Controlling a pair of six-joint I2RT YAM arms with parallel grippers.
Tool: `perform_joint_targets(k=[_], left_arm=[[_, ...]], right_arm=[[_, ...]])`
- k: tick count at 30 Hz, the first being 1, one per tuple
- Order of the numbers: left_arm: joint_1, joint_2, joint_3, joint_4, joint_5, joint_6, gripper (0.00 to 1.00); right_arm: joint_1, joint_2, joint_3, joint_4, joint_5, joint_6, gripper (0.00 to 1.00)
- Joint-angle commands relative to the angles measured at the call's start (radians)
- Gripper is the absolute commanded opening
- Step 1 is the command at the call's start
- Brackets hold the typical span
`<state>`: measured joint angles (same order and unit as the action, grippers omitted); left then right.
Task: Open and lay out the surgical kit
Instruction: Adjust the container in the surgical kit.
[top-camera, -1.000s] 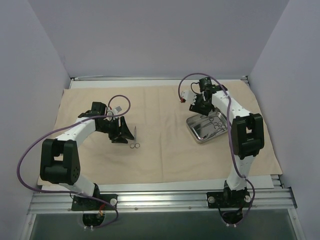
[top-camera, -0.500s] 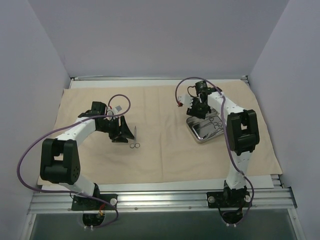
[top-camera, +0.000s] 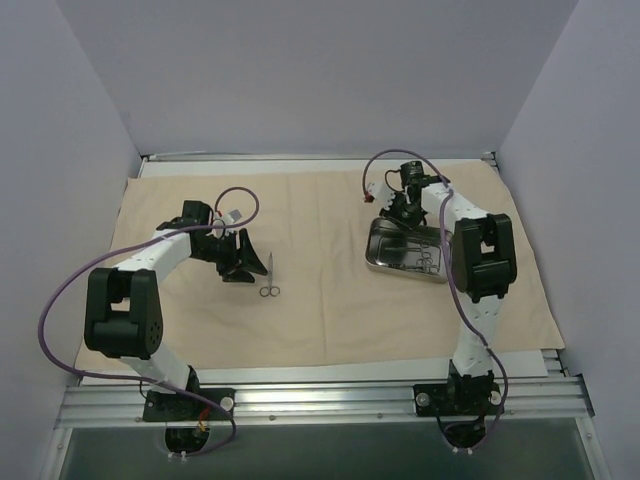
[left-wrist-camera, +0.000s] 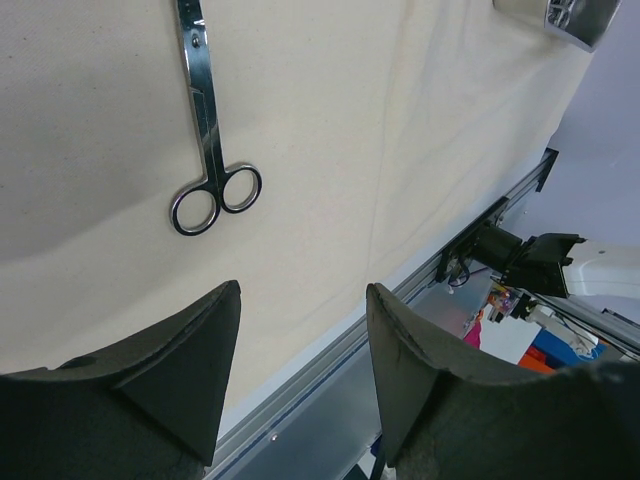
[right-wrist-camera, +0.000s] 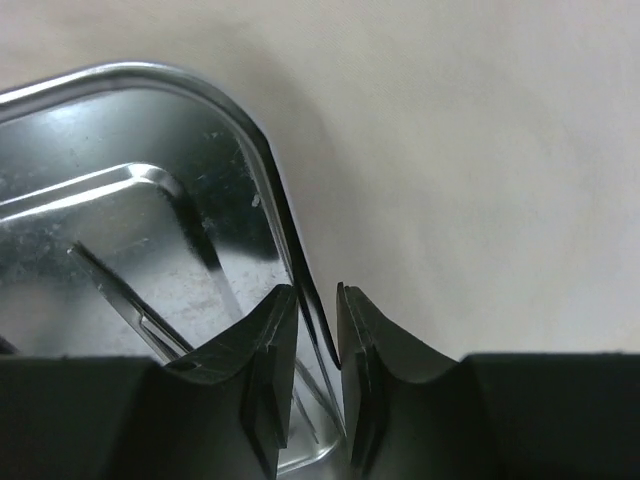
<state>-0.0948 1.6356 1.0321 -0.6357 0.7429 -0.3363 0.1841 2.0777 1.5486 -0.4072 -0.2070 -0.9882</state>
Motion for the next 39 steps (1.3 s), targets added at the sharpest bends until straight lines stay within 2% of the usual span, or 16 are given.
perform_joint_targets(k=[1,6,11,14,16,18,21,25,29,32,33,38,39], left_arm=[[0.010,0.016,0.042,0.007,0.032,0.017,0.62],[0.013,0.041,0.052,0.019,0.047,0.014,0.62],[0.014,0.073,0.072,0.024,0.062,0.011,0.62],[0.015,0.087,0.077,0.027,0.072,0.006,0.62],[0.015,0.090,0.077,0.028,0.076,0.003,0.62],[0.015,0.090,0.077,0.031,0.076,-0.003,0.62],[0.013,0.093,0.079,0.037,0.081,-0.009,0.62],[0.013,0.098,0.085,0.037,0.085,-0.015,0.62],[0.013,0.093,0.086,0.034,0.084,-0.017,0.62],[0.013,0.090,0.085,0.025,0.079,-0.015,0.62],[0.013,0.089,0.085,0.022,0.073,-0.013,0.62],[0.013,0.075,0.091,0.007,0.044,-0.010,0.64],[0.013,0.075,0.091,0.005,0.042,-0.010,0.65]], right_arm=[[-0.076,-0.037,0.016,0.022,-0.028,0.120,0.22],[-0.166,-0.080,0.013,0.044,-0.025,0.218,0.21],[-0.259,-0.079,0.025,0.051,0.041,0.402,0.21],[-0.305,-0.036,0.093,-0.045,0.096,0.520,0.14],[-0.354,0.005,0.142,-0.100,0.135,0.577,0.06],[-0.392,0.019,0.146,-0.137,0.156,0.647,0.04],[-0.419,-0.004,0.108,-0.105,0.204,0.724,0.04],[-0.448,-0.002,0.090,-0.079,0.230,0.787,0.15],[-0.451,0.019,0.100,-0.073,0.224,0.783,0.17],[-0.451,0.022,0.103,-0.070,0.244,0.775,0.35],[-0.451,0.019,0.103,-0.070,0.254,0.773,0.44],[-0.439,-0.060,0.097,-0.081,0.290,0.757,0.64],[-0.427,-0.079,0.090,-0.081,0.291,0.752,0.72]])
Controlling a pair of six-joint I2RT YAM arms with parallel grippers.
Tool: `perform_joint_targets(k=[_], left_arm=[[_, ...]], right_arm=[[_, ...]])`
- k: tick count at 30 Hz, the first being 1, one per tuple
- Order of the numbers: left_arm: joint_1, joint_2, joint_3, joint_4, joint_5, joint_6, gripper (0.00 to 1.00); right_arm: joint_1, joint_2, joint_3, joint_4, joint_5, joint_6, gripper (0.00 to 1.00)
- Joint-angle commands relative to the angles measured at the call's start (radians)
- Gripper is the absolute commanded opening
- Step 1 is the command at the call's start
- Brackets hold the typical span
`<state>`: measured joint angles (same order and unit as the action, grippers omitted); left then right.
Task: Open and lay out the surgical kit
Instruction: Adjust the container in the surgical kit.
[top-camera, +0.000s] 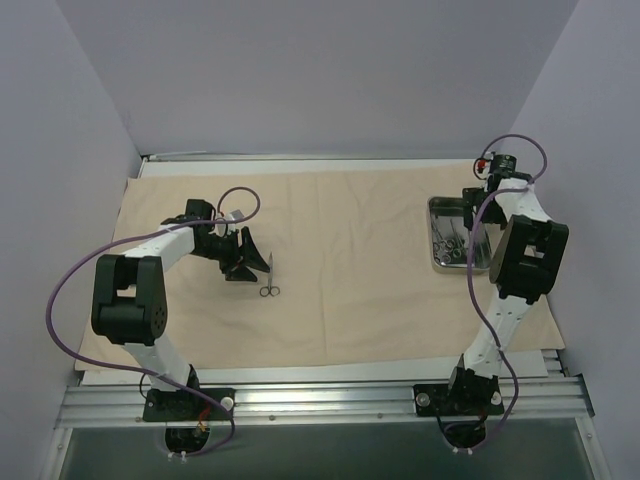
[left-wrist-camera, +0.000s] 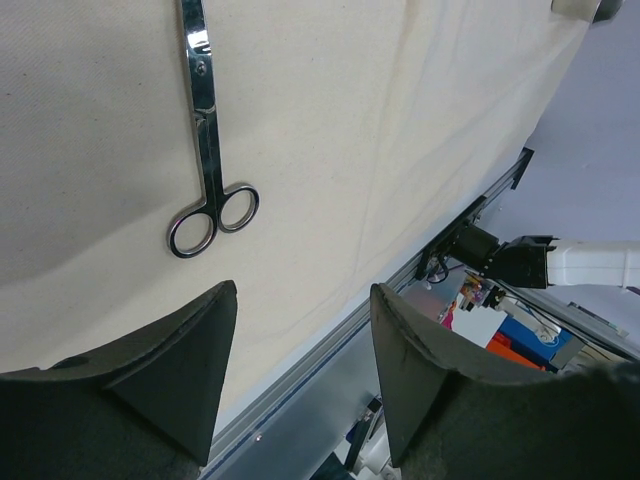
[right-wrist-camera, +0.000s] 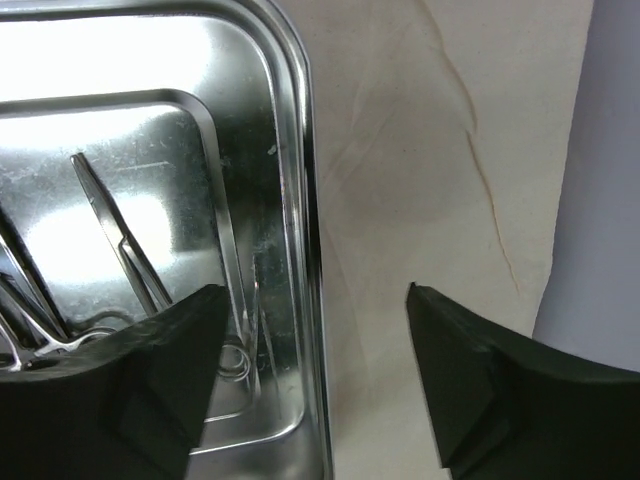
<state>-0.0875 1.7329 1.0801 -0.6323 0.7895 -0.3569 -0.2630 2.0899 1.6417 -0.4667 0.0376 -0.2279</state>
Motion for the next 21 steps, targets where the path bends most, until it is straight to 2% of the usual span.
perform_joint_targets(k=[1,2,6,12,13,14,17,19,21], left_arm=[[0.006,-0.021,0.044,0.000,-0.009,0.009,0.65],[0.006,-0.022,0.044,-0.001,-0.010,0.007,0.65],[0.005,-0.036,0.038,-0.003,-0.021,-0.004,0.65],[0.003,-0.064,0.023,-0.018,-0.073,-0.014,0.65],[0.003,-0.076,0.020,-0.018,-0.082,-0.019,0.65],[0.002,-0.084,0.015,-0.018,-0.093,-0.024,0.65],[0.003,-0.114,0.004,-0.023,-0.134,-0.031,0.65],[0.003,-0.136,-0.008,-0.024,-0.144,-0.027,0.65],[0.003,-0.144,-0.016,-0.027,-0.141,-0.025,0.65]], right_arm=[[0.027,-0.109,-0.022,-0.018,0.054,-0.007,0.82],[0.030,-0.146,-0.029,-0.009,0.053,0.002,0.99],[0.071,-0.246,-0.097,0.036,0.056,0.077,1.00],[0.148,-0.381,-0.220,0.197,0.067,0.183,1.00],[0.149,-0.383,-0.217,0.200,0.080,0.252,1.00],[0.140,-0.354,-0.194,0.135,0.097,0.287,1.00],[0.099,-0.247,-0.019,-0.056,-0.005,0.272,1.00],[0.088,-0.238,-0.035,-0.038,-0.120,0.250,1.00],[0.091,-0.266,-0.093,0.009,-0.130,0.249,1.00]])
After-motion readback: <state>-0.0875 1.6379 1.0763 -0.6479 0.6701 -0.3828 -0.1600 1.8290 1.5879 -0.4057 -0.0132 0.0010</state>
